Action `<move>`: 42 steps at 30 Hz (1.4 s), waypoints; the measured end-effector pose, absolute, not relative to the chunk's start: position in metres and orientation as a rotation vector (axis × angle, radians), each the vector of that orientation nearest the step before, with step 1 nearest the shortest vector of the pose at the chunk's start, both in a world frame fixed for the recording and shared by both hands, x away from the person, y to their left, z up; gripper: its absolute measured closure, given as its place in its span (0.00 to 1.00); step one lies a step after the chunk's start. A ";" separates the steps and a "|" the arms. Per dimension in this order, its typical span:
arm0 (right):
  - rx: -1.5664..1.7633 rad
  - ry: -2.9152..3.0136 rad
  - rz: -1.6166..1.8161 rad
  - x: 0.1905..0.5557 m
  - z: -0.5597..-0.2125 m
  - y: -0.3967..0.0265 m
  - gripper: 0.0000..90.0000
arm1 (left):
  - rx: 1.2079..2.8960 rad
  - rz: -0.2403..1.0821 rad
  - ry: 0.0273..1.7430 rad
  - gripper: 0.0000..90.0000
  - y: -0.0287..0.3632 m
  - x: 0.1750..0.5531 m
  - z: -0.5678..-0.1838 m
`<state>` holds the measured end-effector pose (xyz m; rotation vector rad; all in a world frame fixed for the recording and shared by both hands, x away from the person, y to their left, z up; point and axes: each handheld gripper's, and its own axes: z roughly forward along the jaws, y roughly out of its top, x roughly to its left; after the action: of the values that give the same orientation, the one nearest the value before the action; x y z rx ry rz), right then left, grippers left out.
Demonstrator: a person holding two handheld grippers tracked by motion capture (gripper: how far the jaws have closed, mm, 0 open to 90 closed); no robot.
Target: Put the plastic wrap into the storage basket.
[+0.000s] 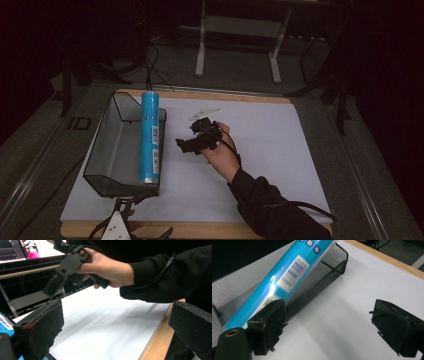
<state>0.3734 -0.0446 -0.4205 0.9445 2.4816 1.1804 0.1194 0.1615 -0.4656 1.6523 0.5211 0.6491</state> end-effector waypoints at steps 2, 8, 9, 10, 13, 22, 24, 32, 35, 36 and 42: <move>0.934 2.478 1.200 0.368 -0.420 -0.055 0.13 | 1.655 0.649 0.521 0.01 0.161 0.119 -0.466; 0.917 2.473 1.202 0.355 -0.422 -0.079 0.13 | 1.658 0.652 0.517 0.01 0.160 0.119 -0.466; 0.914 2.476 1.203 0.353 -0.423 -0.083 0.13 | 1.658 0.652 0.517 0.01 0.160 0.119 -0.466; 0.912 2.477 1.196 0.352 -0.424 -0.087 0.13 | 1.658 0.653 0.517 0.01 0.160 0.119 -0.465; 0.909 2.473 1.196 0.347 -0.428 -0.101 0.13 | 1.657 0.653 0.518 0.01 0.160 0.119 -0.465; 0.917 2.510 1.188 0.327 -0.438 -0.137 0.13 | 1.657 0.652 0.516 0.01 0.159 0.118 -0.465; 0.914 2.516 1.192 0.324 -0.439 -0.141 0.13 | 1.657 0.652 0.516 0.01 0.159 0.118 -0.465; 0.925 2.537 1.181 0.300 -0.448 -0.171 0.13 | 1.658 0.648 0.519 0.01 0.158 0.119 -0.466; 0.937 2.535 1.193 0.295 -0.451 -0.180 0.13 | 1.659 0.648 0.519 0.01 0.158 0.119 -0.466; 0.942 2.538 1.187 0.294 -0.452 -0.182 0.13 | 1.659 0.648 0.520 0.01 0.158 0.119 -0.466; 0.934 2.535 1.194 0.283 -0.456 -0.194 0.13 | 1.657 0.645 0.521 0.01 0.158 0.119 -0.466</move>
<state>0.2833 -0.1937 -0.4564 0.9343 2.5346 1.1942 0.1186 0.1578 -0.4658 1.6568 0.5212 0.6445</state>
